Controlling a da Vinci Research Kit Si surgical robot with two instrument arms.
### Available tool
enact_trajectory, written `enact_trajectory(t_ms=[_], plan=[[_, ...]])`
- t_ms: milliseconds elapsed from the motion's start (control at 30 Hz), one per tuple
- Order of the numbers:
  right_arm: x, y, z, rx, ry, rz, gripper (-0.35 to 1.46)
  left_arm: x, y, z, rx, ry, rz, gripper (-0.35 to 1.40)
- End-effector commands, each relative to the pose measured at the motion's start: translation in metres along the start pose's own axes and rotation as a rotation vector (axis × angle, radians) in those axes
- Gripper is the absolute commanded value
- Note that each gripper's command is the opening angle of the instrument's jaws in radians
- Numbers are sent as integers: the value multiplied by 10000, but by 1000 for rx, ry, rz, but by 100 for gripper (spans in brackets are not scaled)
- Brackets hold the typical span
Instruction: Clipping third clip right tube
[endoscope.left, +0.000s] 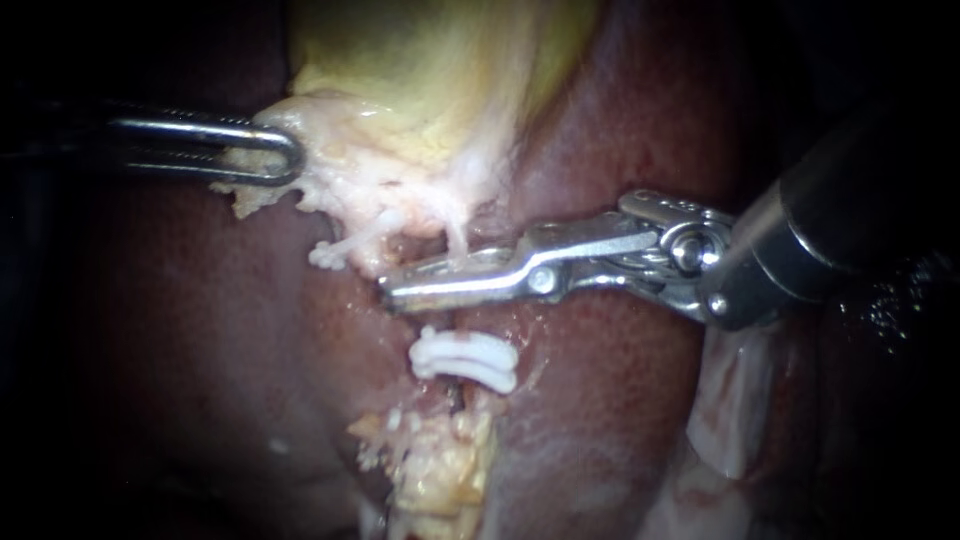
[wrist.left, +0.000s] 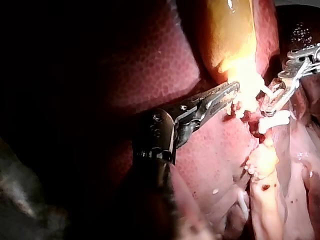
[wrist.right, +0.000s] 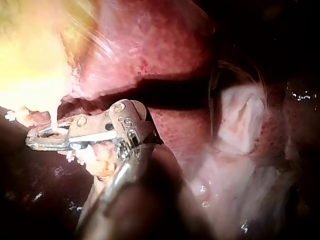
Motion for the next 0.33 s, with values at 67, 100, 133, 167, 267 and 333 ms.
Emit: enact_trajectory(t_ms=[67,100,133,167,267,333], plan=[[-2,2,1,-2,-2,-4,-35,0,0,0,0,0,0,-35],[-3,3,0,-3,-2,-5,-35,0,0,0,0,0,0,-35],[-3,4,0,-3,-2,-5,-35,0,0,0,0,0,0,-35],[-3,4,0,-3,-2,-5,-35,0,0,0,0,0,0,-35],[-2,6,-1,-3,-2,-5,-35,0,0,0,0,0,0,-35],[-2,7,-2,-3,-2,-5,-35,0,0,0,0,0,0,-35]])
